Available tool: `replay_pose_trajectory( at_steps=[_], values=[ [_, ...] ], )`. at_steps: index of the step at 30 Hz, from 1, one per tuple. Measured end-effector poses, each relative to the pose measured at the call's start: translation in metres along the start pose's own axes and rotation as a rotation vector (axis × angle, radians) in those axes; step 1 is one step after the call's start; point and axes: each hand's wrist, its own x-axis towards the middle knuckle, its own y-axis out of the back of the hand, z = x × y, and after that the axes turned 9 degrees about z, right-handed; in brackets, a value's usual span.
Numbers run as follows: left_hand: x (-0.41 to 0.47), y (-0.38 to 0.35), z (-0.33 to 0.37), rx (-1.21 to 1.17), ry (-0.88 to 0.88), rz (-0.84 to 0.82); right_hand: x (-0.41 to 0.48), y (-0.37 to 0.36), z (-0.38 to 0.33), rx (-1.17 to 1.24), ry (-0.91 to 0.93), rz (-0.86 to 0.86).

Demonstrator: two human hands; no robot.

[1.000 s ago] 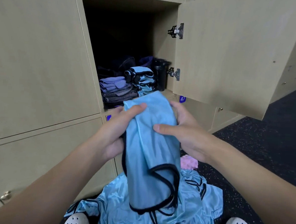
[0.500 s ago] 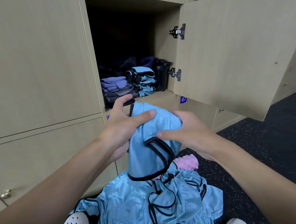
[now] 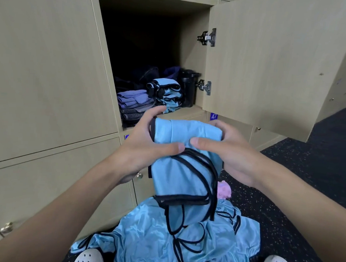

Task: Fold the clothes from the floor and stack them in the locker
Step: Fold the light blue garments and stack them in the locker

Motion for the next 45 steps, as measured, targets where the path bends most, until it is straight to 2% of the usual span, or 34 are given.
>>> replay_pose_trajectory(
  at_steps=[2, 4, 6, 8, 11, 13, 15, 19, 23, 29, 34, 38, 42, 45],
  values=[
    [0.002, -0.002, 0.001, -0.152, 0.053, 0.110, 0.002, -0.002, 0.003, 0.065, 0.015, 0.039],
    [0.005, -0.002, 0.001, -0.290, 0.127, 0.182, 0.000, -0.005, 0.004, 0.002, 0.073, -0.023],
    [0.007, -0.002, -0.001, -0.375, 0.202, 0.196, 0.001, -0.008, 0.007, -0.074, 0.139, -0.055],
    [0.006, -0.003, -0.002, -0.392, 0.229, 0.195, 0.001, -0.010, 0.006, -0.038, 0.170, -0.031],
    [0.003, -0.005, -0.004, -0.282, 0.102, 0.134, 0.002, -0.011, 0.004, 0.075, 0.166, 0.047],
    [0.003, -0.003, -0.007, -0.034, -0.072, 0.078, 0.003, -0.009, 0.000, 0.153, 0.134, 0.079],
    [0.000, -0.001, -0.004, 0.138, -0.154, -0.004, 0.003, -0.006, -0.004, 0.202, 0.083, 0.068],
    [-0.005, -0.001, -0.003, 0.097, -0.135, -0.176, 0.003, -0.002, -0.009, 0.216, 0.017, 0.034],
    [-0.005, -0.004, -0.003, 0.092, -0.157, -0.100, 0.000, 0.004, -0.015, 0.188, -0.009, -0.038],
    [-0.003, -0.002, -0.005, 0.094, -0.171, -0.070, 0.002, 0.010, -0.019, 0.107, -0.044, -0.088],
    [0.010, -0.002, -0.011, 0.098, -0.098, -0.044, 0.018, 0.015, -0.017, -0.142, -0.015, -0.101],
    [0.031, -0.008, -0.014, -0.039, 0.018, 0.067, 0.046, 0.020, -0.015, -0.335, 0.029, -0.091],
    [0.061, -0.016, -0.016, -0.160, 0.074, 0.179, 0.079, 0.020, -0.007, -0.219, -0.001, -0.155],
    [0.087, -0.020, -0.021, -0.207, 0.091, 0.243, 0.101, 0.016, 0.002, -0.200, 0.031, -0.104]
  ],
)
